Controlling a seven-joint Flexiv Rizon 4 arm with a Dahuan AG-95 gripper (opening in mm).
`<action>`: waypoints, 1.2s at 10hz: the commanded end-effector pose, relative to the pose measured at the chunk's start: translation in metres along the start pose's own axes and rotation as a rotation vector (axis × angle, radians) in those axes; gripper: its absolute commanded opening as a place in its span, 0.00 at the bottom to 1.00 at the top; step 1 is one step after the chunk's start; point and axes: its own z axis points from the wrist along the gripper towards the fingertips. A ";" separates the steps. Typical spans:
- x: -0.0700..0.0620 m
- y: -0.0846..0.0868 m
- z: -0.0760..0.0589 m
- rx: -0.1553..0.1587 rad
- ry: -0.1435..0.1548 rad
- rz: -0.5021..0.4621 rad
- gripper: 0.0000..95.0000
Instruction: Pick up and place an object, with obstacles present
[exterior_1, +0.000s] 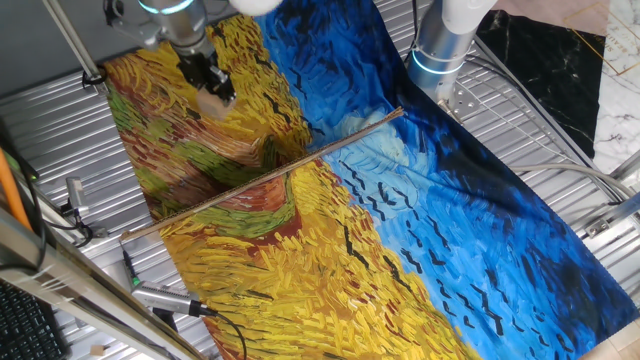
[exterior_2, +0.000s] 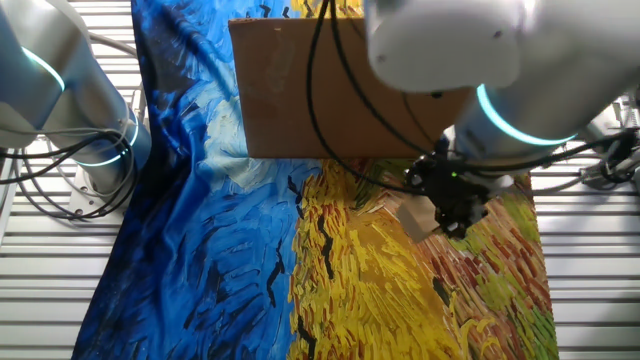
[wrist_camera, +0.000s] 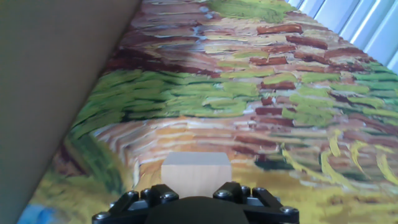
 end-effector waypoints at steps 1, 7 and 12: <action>0.007 0.002 -0.014 -0.004 0.013 -0.008 0.00; 0.014 0.004 -0.024 0.013 0.024 -0.033 0.00; 0.014 0.004 -0.024 0.026 -0.010 -0.087 0.00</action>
